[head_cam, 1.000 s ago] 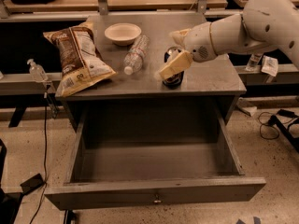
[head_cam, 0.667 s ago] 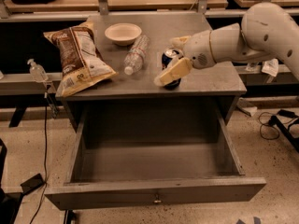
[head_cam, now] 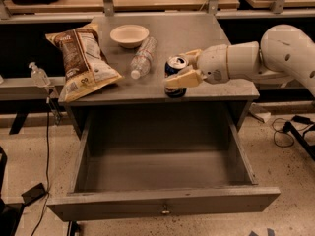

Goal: Place pepsi can into top drawer

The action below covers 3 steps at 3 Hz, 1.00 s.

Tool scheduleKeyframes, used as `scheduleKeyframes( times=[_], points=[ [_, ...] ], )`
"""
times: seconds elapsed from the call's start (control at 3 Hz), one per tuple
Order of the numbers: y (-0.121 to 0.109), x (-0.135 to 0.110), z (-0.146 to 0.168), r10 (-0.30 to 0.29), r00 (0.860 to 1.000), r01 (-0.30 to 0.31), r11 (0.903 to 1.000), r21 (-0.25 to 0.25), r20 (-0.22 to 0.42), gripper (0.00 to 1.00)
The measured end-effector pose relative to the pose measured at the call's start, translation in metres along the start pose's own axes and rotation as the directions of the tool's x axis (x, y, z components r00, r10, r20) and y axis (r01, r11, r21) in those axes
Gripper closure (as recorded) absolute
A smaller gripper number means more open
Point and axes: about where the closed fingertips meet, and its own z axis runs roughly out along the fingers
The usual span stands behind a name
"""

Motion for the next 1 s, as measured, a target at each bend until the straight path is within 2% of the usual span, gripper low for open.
scheduleKeyframes(
  times=[0.33,0.67,1.0],
  points=[
    [0.002,-0.004,-0.004,-0.024,0.999,0.025,0.9997,-0.002,0.039,0.65],
    [0.004,-0.013,-0.016,-0.043,0.993,0.044,0.9991,0.0,0.109,0.88],
    [0.026,-0.033,-0.048,-0.109,0.981,0.114,0.9932,-0.022,0.162,1.0]
  ],
)
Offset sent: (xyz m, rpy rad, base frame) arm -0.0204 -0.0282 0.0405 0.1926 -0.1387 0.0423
